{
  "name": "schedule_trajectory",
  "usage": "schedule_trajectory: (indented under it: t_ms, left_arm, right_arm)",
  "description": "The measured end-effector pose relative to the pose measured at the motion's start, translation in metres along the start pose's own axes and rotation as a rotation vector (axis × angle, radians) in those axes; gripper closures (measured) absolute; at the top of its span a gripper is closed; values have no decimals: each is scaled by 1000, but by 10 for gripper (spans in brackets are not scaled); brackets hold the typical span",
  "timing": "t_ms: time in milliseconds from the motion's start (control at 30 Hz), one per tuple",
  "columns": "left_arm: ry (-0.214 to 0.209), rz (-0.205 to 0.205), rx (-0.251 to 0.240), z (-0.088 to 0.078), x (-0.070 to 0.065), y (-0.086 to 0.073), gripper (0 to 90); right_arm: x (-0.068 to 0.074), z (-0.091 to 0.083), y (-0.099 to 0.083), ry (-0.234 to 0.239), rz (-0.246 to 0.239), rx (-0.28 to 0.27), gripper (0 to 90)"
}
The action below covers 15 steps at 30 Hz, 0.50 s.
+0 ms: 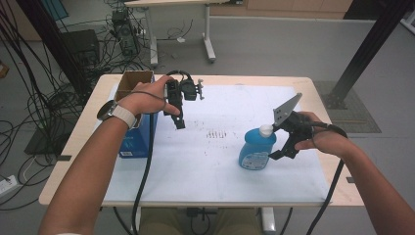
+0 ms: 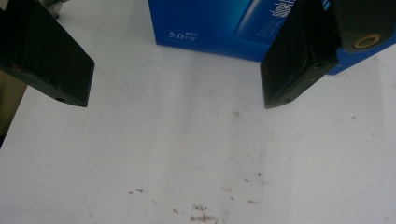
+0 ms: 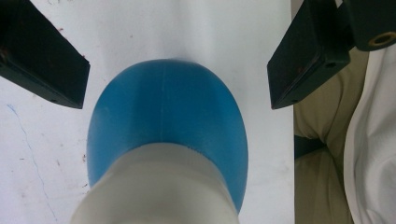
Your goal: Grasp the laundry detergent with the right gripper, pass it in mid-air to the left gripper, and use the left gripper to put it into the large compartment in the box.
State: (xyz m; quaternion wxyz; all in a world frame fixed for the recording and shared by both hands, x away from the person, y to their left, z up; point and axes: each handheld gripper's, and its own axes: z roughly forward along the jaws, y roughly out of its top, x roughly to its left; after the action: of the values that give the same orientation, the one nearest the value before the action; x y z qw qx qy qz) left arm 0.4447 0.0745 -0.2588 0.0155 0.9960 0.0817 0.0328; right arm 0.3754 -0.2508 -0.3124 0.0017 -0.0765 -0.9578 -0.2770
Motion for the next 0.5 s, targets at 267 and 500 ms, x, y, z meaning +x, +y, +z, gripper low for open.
schedule_trajectory:
  t_ms: [267,500]
  left_arm:
    - [0,-1,-5,0,0,0,102]
    - [-1,-2,-5,1,0,0,102]
  right_arm:
    - [0,0,0,0,0,0,57]
    - [0,0,0,1,0,3,58]
